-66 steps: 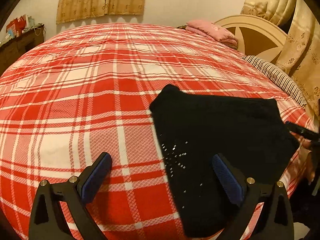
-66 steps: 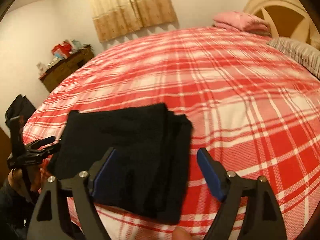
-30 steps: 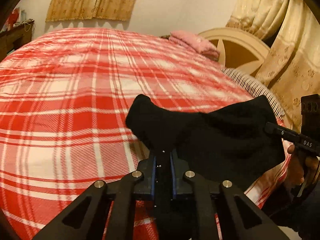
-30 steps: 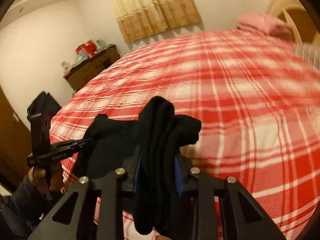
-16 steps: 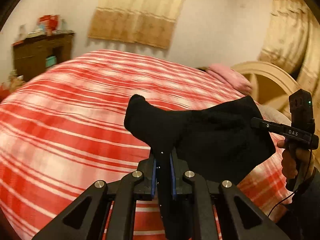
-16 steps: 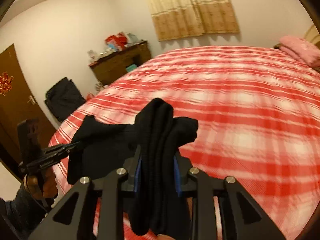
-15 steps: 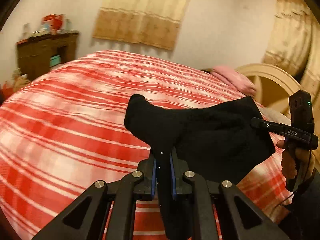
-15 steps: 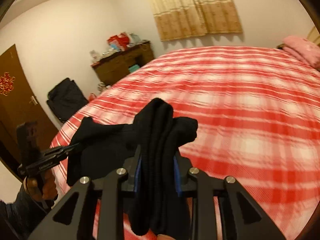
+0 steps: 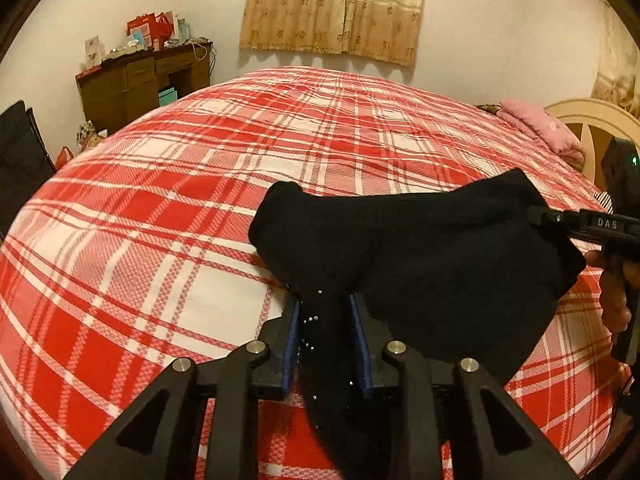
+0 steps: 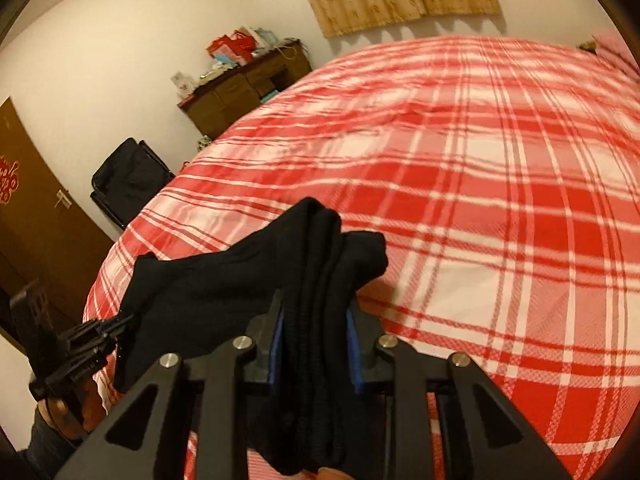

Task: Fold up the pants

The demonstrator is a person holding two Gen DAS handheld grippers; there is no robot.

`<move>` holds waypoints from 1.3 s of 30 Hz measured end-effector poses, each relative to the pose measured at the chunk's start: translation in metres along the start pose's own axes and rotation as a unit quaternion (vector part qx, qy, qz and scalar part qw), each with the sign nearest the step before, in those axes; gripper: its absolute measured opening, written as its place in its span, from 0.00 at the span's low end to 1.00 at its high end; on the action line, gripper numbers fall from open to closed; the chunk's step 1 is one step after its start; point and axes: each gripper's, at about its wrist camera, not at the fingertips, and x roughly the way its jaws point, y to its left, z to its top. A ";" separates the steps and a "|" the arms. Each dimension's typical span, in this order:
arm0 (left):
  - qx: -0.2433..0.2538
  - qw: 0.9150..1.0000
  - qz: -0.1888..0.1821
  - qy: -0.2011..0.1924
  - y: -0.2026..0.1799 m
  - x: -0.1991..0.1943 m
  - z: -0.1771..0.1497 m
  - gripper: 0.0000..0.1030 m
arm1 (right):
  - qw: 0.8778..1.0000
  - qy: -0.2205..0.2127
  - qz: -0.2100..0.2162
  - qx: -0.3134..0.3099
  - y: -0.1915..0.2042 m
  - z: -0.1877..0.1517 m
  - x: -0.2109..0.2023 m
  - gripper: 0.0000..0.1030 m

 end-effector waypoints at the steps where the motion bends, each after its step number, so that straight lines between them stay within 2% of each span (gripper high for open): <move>1: -0.002 1.000 0.000 0.001 0.001 0.001 0.001 0.27 | 1.000 0.002 -0.002 0.001 0.000 -0.001 0.000 0.28; 4: -0.006 1.000 0.003 0.003 0.003 0.003 0.000 0.32 | 1.000 0.007 -0.004 0.003 -0.001 0.000 0.001 0.28; 8: -0.021 1.000 0.020 0.000 0.007 0.003 -0.002 0.51 | 1.000 0.014 -0.014 0.006 -0.003 -0.001 0.007 0.32; 12: -0.024 0.999 0.022 0.000 0.007 -0.001 -0.005 0.53 | 1.000 0.014 -0.024 0.011 -0.006 -0.002 0.011 0.39; 20: -0.023 0.999 0.026 0.004 0.005 -0.002 -0.007 0.53 | 0.999 0.020 -0.028 0.022 -0.014 -0.003 0.013 0.40; 25: -0.018 0.999 0.032 0.002 0.003 -0.003 -0.009 0.55 | 0.999 0.021 -0.035 0.026 -0.015 -0.005 0.013 0.47; 31: -0.024 0.999 0.038 0.006 0.004 -0.010 -0.012 0.57 | 0.998 0.016 -0.062 0.003 -0.007 -0.007 0.009 0.51; 34: -0.029 0.999 0.039 0.009 0.007 -0.011 -0.014 0.60 | 0.996 0.007 -0.086 -0.020 -0.003 -0.009 0.001 0.59; 39: -0.020 0.998 0.050 0.013 0.003 -0.011 -0.015 0.60 | 0.996 0.020 -0.081 -0.009 -0.008 -0.008 0.003 0.62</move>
